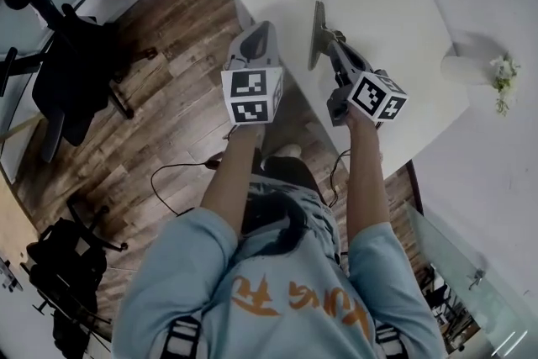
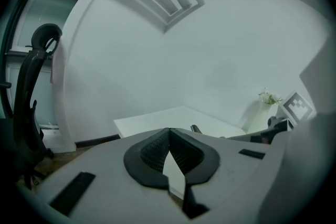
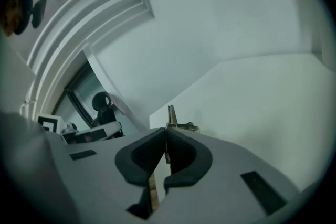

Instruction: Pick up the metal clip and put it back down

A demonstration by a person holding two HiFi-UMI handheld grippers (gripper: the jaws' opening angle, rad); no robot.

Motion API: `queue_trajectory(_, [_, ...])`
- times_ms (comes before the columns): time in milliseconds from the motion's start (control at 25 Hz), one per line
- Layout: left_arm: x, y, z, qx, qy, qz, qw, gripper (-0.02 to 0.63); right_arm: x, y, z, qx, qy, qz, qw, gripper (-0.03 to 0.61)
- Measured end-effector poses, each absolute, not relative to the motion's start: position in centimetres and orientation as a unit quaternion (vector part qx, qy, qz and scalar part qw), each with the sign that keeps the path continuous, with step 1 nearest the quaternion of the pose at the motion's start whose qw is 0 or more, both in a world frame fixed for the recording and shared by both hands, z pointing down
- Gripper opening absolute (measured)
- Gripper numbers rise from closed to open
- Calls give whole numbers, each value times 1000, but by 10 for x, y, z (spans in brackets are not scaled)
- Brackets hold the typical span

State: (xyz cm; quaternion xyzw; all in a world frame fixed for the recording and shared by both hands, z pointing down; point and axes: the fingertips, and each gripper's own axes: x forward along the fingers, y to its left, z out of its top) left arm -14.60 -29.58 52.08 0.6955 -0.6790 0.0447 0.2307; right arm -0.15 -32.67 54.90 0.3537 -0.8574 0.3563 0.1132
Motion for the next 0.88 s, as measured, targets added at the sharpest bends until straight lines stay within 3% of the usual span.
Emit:
queue_trajectory(320, [-167, -282, 558, 670, -694, 36, 263, 24, -25, -353, 577, 328, -838, 424, 99, 31])
queue_trajectory(680, [-167, -266, 563, 663, -697, 34, 273, 24, -22, -357, 604, 356, -821, 426, 130, 50])
queue_trajectory(880, [-169, -259, 552, 659, -702, 27, 268, 23, -6, -356, 601, 409, -821, 366, 159, 117])
